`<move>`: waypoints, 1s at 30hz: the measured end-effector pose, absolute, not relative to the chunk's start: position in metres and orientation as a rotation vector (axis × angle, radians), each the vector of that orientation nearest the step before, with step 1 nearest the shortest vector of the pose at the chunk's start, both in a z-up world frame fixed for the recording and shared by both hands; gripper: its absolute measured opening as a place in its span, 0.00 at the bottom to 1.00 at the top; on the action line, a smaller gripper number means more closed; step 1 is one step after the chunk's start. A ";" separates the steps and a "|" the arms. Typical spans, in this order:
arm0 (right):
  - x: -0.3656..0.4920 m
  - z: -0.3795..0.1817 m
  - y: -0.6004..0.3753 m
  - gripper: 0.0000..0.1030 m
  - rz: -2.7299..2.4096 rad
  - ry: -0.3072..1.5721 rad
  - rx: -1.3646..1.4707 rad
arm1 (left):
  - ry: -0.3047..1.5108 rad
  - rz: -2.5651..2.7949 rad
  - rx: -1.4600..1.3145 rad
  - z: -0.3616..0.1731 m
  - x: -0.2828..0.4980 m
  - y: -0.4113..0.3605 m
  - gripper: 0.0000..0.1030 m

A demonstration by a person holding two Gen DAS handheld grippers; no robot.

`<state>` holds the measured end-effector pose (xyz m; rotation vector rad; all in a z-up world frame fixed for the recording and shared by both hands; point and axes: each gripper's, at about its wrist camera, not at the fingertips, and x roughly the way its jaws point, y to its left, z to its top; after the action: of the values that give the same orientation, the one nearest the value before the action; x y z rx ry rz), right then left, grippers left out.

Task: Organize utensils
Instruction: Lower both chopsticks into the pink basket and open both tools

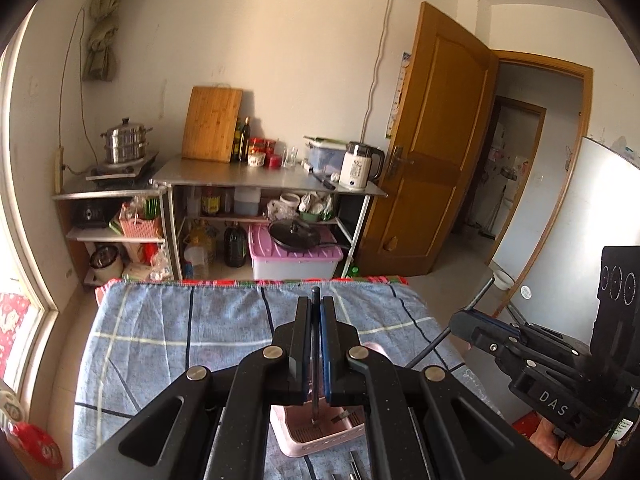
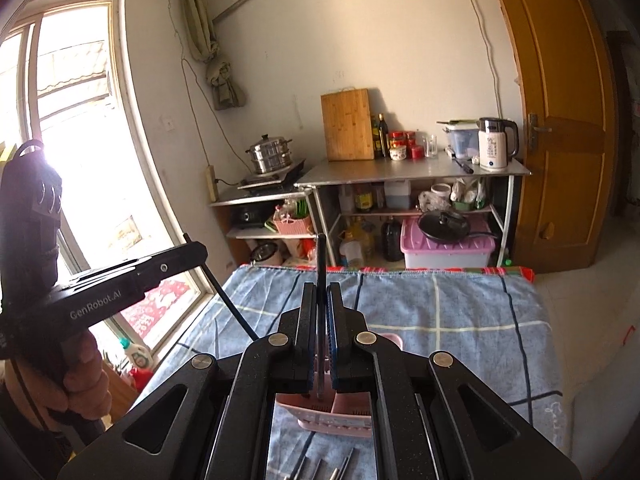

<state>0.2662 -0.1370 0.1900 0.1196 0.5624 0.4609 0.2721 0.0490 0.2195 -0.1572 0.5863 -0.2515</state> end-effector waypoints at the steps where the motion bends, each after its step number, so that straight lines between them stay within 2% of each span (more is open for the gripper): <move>1: 0.271 0.182 -0.135 0.05 0.460 0.580 0.120 | 0.606 -0.249 -0.162 0.210 0.277 0.050 0.03; 11: 0.302 0.121 -0.130 0.05 0.468 0.727 0.136 | 0.708 -0.214 -0.186 0.141 0.299 0.060 0.04; 16: 0.307 0.115 -0.134 0.05 0.470 0.739 0.134 | 0.682 -0.203 -0.179 0.142 0.297 0.063 0.06; 21: 0.301 0.123 -0.143 0.13 0.462 0.704 0.148 | 0.631 -0.189 -0.184 0.152 0.282 0.070 0.18; 30: 0.266 0.143 -0.168 0.19 0.430 0.632 0.174 | 0.567 -0.177 -0.193 0.165 0.234 0.080 0.20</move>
<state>0.2662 -0.1676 0.1427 0.1741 0.6322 0.4304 0.2344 0.0800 0.1652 -0.1925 0.5669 -0.1765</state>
